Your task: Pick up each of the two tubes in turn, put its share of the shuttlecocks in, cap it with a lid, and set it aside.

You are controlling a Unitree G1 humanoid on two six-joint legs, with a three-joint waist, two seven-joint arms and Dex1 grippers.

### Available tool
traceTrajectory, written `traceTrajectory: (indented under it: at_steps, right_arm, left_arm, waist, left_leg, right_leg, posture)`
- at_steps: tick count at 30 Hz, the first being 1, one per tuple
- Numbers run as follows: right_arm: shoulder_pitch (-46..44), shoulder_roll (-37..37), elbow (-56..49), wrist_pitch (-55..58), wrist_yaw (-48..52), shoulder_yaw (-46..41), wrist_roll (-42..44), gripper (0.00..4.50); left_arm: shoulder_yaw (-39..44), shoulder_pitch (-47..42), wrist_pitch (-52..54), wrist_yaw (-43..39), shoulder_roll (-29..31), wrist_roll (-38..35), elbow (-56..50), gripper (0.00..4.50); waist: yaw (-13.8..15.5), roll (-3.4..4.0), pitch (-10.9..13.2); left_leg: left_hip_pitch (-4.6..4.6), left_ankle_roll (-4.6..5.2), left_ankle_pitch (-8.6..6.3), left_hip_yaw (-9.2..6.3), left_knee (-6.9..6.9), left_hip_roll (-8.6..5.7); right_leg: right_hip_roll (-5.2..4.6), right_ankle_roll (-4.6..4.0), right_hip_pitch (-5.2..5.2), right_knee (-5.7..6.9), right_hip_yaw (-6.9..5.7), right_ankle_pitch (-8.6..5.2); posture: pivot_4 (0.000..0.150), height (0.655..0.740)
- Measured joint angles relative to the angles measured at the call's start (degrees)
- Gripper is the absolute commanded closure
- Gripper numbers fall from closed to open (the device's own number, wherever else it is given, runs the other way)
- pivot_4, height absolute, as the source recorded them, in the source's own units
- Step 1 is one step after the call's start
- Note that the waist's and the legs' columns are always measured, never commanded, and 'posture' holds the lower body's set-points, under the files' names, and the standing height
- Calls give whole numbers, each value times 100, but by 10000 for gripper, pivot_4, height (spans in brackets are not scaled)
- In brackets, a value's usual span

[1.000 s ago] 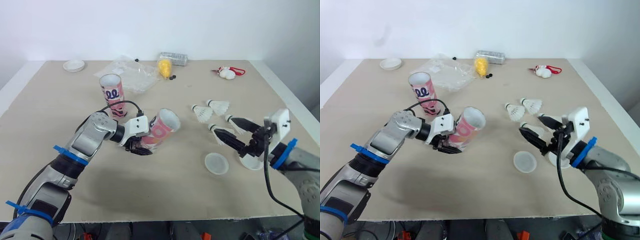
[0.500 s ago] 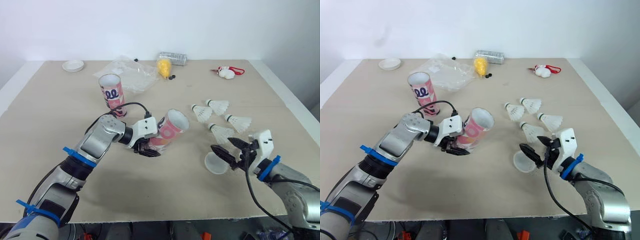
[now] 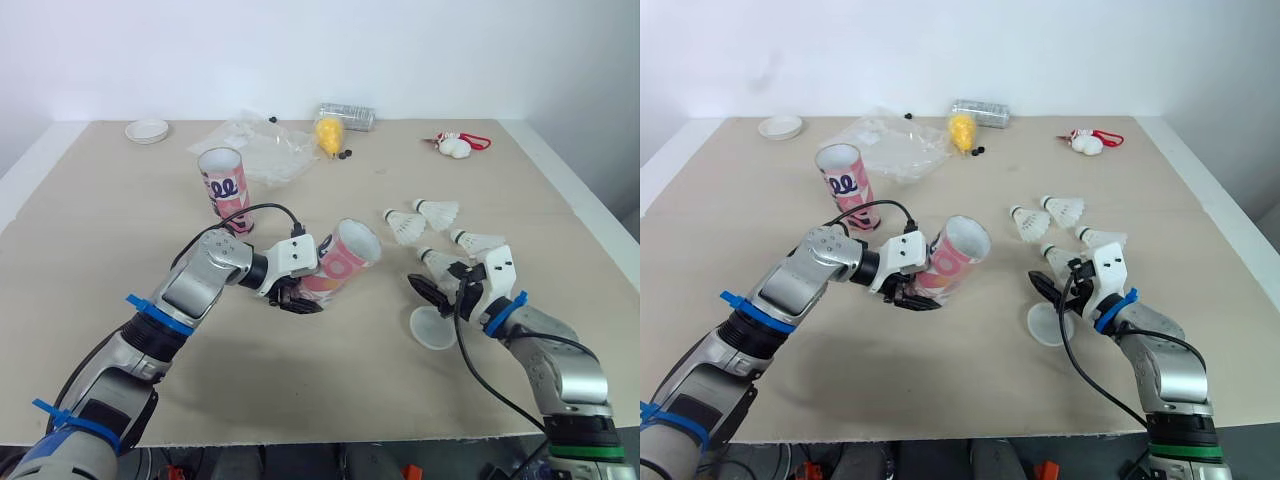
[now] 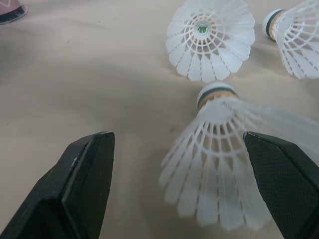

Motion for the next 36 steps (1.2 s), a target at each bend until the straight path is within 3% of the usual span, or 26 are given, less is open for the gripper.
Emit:
traceTrajectory:
  at_steps: [7, 8, 15, 21, 24, 27, 36]
  right_arm:
    - [-173, 55, 178, -16, -91, 124, -185, 42792]
    - [-190, 54, 178, -26, -90, 125, -203, 43980]
    - [-192, -27, 150, -141, 44, 140, -254, 43980]
    - [-367, -1223, -414, -852, 1153, 122, -388, 43980]
    - [-936, -2022, -596, -1320, 2004, 135, -362, 43980]
    - [-2266, -2618, -879, -1915, 2936, 298, -354, 43980]
    - [-3151, -2356, -729, -2770, 4049, 1621, -753, 43980]
  left_arm:
    - [-4, 24, 0, 79, 3, 0, -28, 14414]
    - [-4, 27, 0, 83, 3, 0, -33, 14414]
    - [-6, 30, -13, 89, 4, 1, -33, 14414]
    - [-5, 29, -60, 75, 31, 1, 7, 14414]
    - [-5, 25, -92, 63, 37, 1, 46, 14414]
    - [-7, -6, -161, 38, 34, -3, 145, 14414]
    - [-23, -141, -258, -47, -90, 8, 332, 14414]
  waist:
    - [0, 0, 0]
    - [0, 0, 0]
    - [0, 0, 0]
    - [-9, 5, 2]
    - [-11, 23, 13]
    - [-17, 25, 14]
    - [0, -4, 10]
  left_leg:
    - [0, 0, 0, 0, -1, 0]
    - [0, 0, 0, 0, -1, 0]
    - [0, 0, 0, 0, 0, 0]
    - [4, 0, 0, 2, 0, -2]
    - [5, 0, 0, 5, 4, -3]
    - [13, 0, 0, 1, -2, 1]
    - [-3, -2, -1, 8, 3, -9]
  right_leg:
    - [0, 0, 0, 0, 0, 0]
    - [0, 0, 0, 0, 0, 0]
    - [0, 0, 0, 0, 0, 0]
    - [-1, 3, 1, 0, 2, 0]
    - [-2, 5, 1, 0, 2, 4]
    - [1, -2, 6, 0, -2, 2]
    - [-16, 7, -1, -3, -1, -4]
  posture:
    - [1500, 7400]
    - [1500, 7400]
    - [1500, 7400]
    - [1500, 7400]
    - [1500, 7400]
    - [1500, 7400]
    - [1500, 7400]
